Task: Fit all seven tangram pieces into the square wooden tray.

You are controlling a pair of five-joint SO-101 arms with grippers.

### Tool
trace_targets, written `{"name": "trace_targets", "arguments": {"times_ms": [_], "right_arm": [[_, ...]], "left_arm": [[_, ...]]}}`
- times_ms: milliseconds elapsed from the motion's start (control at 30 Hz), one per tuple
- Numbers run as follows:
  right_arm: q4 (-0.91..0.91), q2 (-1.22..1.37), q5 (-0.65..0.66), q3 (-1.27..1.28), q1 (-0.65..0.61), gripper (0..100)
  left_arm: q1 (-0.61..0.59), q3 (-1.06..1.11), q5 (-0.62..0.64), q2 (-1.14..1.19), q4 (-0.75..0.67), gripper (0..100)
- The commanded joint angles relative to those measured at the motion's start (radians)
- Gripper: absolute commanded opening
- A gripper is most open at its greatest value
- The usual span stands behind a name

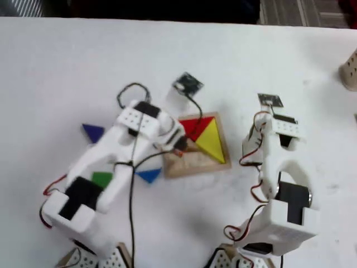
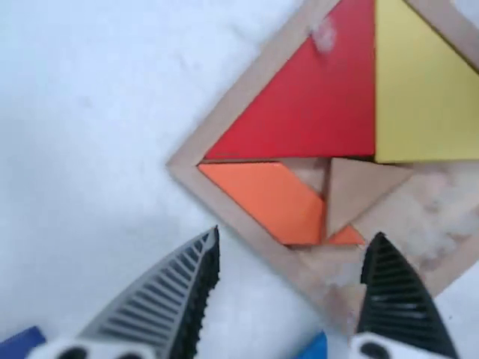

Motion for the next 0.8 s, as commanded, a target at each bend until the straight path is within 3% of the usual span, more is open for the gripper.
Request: {"name": "trace_targets", "arguments": {"times_ms": [0,133,233,333,567,767], "right_arm": [[-0.013,-0.038,0.006,-0.006,0.001,1.8],[-0.013,-0.038,0.006,-0.006,0.002,1.8],[-0.013,-0.038,0.006,-0.006,0.002,1.8],[-0.012,-0.044,0.011,-0.005,0.004,1.8],[0.056,-0.070,0.009,-0.037,0.035,1.7],[0.186,-0.193,0.014,-0.100,-0.062,1.7]], "left_arm": [[-0.035,-0.057,-0.005,-0.117,0.078,25],[-0.035,-0.034,0.074,-0.266,0.207,17],[-0.038,0.061,0.117,-0.364,0.216,12],[-0.064,0.224,0.166,-0.450,0.143,10],[-0.263,0.555,0.299,-0.564,-0.170,9],[-0.288,0.588,0.313,-0.562,-0.258,9]]}}
